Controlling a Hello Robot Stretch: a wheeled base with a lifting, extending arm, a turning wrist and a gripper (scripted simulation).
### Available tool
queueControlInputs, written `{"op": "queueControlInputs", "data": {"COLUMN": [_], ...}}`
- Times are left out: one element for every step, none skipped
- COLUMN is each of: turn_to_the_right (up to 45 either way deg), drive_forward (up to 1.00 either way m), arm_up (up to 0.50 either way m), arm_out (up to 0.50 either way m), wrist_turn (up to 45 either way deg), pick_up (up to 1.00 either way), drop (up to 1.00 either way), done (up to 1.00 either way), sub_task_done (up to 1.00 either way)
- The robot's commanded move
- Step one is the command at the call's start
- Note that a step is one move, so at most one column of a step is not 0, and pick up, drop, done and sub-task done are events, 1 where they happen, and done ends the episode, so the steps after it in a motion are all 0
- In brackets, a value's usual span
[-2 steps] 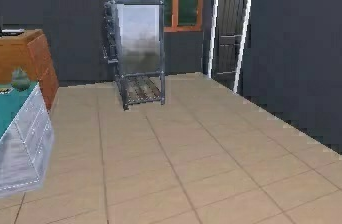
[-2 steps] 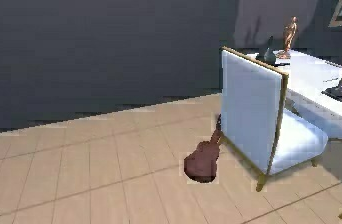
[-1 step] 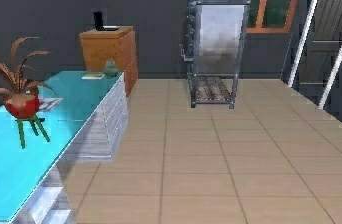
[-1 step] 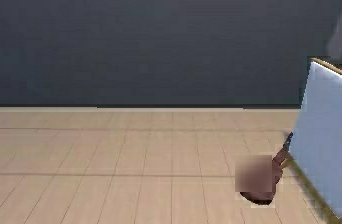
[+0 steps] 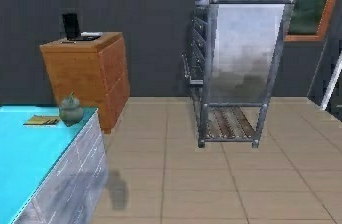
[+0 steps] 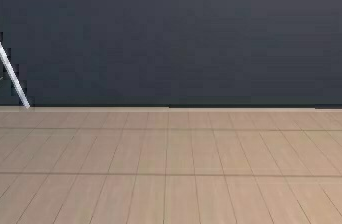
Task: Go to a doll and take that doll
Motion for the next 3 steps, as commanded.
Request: {"op": "queueControlInputs", "data": {"turn_to_the_right": [-3.0, 0.0, -45.0], "drive_forward": [0.00, 0.35, 0.00], "arm_up": [0.00, 0.00, 0.00], "arm_out": [0.00, 0.00, 0.00], "wrist_turn": [0.0, 0.0, 0.0], "pick_up": [0.00, 0.00, 0.00], "drop": [0.00, 0.00, 0.00], "done": [0.00, 0.00, 0.00], "sub_task_done": [0.00, 0.00, 0.00]}}
